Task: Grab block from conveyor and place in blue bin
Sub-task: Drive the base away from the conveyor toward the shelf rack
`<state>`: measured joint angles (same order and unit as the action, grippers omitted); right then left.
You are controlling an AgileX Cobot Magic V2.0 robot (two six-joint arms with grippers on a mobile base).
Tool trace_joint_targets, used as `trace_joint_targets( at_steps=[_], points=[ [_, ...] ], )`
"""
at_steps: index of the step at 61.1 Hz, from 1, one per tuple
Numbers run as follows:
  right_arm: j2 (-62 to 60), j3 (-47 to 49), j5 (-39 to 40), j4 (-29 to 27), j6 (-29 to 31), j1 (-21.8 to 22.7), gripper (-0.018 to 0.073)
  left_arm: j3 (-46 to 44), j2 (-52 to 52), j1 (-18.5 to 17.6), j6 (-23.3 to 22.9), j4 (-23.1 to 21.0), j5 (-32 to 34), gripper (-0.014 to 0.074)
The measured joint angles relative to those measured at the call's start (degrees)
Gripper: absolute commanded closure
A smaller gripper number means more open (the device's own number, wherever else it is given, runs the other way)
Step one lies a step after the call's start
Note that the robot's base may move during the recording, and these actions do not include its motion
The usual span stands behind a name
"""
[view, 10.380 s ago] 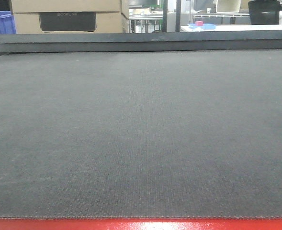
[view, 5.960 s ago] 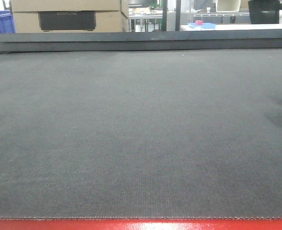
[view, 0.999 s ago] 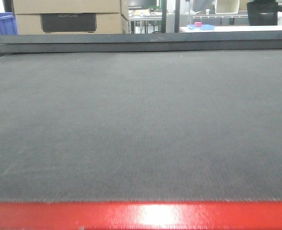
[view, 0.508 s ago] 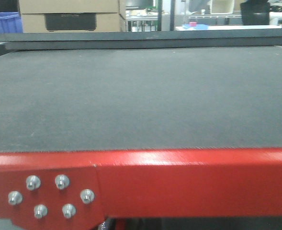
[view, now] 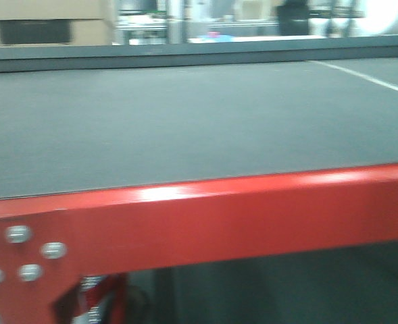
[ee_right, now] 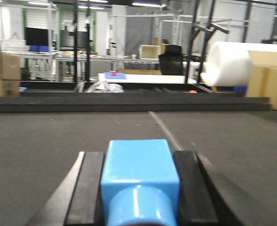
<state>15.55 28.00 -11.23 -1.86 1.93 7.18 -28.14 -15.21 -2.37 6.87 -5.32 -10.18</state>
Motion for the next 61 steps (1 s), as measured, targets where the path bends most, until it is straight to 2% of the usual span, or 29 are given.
trace_joint_targets(
  at_steps=[61],
  points=[
    [0.0, 0.0, 0.0, 0.0, 0.0, 0.0, 0.0721, 0.0, 0.0, 0.0, 0.0, 0.0, 0.0, 0.0707]
  ],
)
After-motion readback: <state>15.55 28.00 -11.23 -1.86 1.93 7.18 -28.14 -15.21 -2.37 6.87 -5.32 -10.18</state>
